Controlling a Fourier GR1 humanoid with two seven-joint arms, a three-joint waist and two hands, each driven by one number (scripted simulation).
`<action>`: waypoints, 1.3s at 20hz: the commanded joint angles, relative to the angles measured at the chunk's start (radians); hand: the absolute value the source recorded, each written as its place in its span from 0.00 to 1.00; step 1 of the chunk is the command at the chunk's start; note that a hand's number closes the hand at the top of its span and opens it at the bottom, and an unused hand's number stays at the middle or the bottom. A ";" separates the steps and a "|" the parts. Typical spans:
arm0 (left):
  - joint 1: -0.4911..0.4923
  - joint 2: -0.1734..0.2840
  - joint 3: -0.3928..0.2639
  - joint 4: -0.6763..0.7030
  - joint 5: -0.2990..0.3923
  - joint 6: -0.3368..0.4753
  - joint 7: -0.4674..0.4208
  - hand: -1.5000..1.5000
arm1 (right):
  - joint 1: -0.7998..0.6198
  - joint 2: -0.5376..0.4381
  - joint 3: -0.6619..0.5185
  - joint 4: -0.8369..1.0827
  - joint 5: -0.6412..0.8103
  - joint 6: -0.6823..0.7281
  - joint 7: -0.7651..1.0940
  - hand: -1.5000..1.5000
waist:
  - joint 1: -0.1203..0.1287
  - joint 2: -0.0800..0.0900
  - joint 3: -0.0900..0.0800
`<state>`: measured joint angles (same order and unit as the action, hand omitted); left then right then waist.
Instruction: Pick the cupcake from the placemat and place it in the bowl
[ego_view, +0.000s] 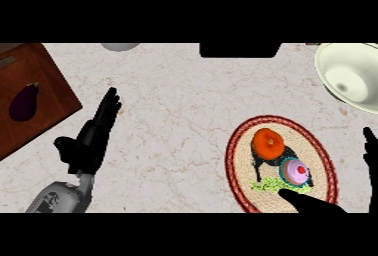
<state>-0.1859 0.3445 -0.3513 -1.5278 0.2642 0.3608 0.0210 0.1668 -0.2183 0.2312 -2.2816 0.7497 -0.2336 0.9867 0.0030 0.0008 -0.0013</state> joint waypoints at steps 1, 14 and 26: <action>0.005 -0.014 0.011 -0.006 -0.033 0.001 0.005 0.50 | 0.049 0.020 0.027 0.016 -0.015 0.056 0.051 0.00 | -0.006 -0.002 0.001; -0.024 -0.090 0.100 0.011 -0.106 -0.087 0.050 0.50 | 0.145 0.068 -0.077 0.036 -0.188 0.013 -0.217 0.00 | -0.009 -0.002 0.002; 0.070 -0.141 0.144 -0.001 -0.150 -0.158 -0.011 0.50 | 0.060 0.171 -0.045 0.059 -0.176 -0.001 -0.174 0.00 | -0.003 -0.001 0.001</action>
<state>-0.1398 0.2325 -0.2119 -1.5475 0.1277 0.2263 0.0559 0.3126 -0.0704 0.2094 -2.2237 0.5759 -0.2540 0.7284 -0.0025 -0.0008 0.0004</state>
